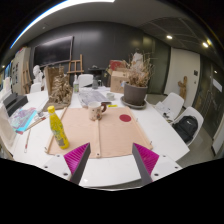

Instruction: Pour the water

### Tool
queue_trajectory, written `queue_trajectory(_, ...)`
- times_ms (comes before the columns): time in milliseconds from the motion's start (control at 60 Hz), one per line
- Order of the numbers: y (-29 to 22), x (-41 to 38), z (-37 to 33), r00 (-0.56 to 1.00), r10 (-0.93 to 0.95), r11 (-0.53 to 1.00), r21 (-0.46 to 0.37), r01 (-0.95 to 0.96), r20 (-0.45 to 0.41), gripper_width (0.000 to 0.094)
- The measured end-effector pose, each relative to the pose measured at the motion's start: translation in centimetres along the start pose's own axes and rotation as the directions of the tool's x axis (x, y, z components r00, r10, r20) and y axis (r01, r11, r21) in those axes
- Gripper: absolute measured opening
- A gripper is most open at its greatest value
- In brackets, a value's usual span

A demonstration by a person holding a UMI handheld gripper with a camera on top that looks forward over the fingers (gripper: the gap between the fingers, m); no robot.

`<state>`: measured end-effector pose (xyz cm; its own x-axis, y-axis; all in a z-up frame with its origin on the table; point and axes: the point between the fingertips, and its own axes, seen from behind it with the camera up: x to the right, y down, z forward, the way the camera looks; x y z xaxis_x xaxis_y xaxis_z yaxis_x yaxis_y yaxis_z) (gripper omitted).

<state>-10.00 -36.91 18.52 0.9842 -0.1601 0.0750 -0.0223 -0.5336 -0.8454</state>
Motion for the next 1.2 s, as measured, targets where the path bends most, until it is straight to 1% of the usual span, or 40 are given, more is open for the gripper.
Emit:
queue_trajectory(67,1.1,-4.2,0.9,0.999,-0.007,1.000,0.001,0.007,0.041,0.0861)
queue_trajectory(183,2.5,-10.8,2.8,0.993,-0.022,0.999,0.026,0.019,0.112,0.0862)
queue_trajectory(267,3.0,-15.3,4.6,0.985,-0.035,0.998,0.053,0.026,0.167,0.0864)
queue_trajectory(333,2.6,-18.5,6.2,0.978,-0.043,0.994,0.104,0.023,0.202,0.0860)
queue_trajectory(367,2.7,-20.0,7.2,0.975,-0.051,0.993,0.112,0.027,0.216,0.0859)
queue_trajectory(533,2.4,-24.3,13.0,0.975,-0.033,0.992,0.123,0.006,0.220,0.0856)
queue_trajectory(633,1.9,-25.4,15.7,0.976,-0.023,0.990,0.141,-0.008,0.216,0.0827)
queue_trajectory(683,1.6,-25.9,16.9,0.977,-0.025,0.988,0.153,-0.008,0.212,0.0786)
queue_trajectory(733,1.4,-26.2,17.9,0.979,-0.028,0.987,0.162,-0.005,0.203,0.0700)
queue_trajectory(800,1.0,-26.2,18.7,0.982,-0.032,0.985,0.172,0.000,0.187,0.0495)
queue_trajectory(850,0.9,-26.3,19.0,0.983,-0.028,0.984,0.178,-0.005,0.183,0.0470)
queue_trajectory(917,0.6,-26.5,19.7,0.981,-0.028,0.986,0.165,-0.005,0.192,0.0408)
queue_trajectory(1017,0.0,-26.0,19.0,0.983,-0.013,0.989,0.149,-0.014,0.182,0.0284)
queue_trajectory(1067,-0.7,-26.1,18.6,0.984,-0.018,0.989,0.145,-0.009,0.179,0.0283)
queue_trajectory(1117,-1.9,-26.5,18.1,0.981,-0.022,0.989,0.145,-0.007,0.194,0.0283)
queue_trajectory(1200,-4.6,-27.2,17.0,0.978,-0.019,0.987,0.160,-0.015,0.209,0.0283)
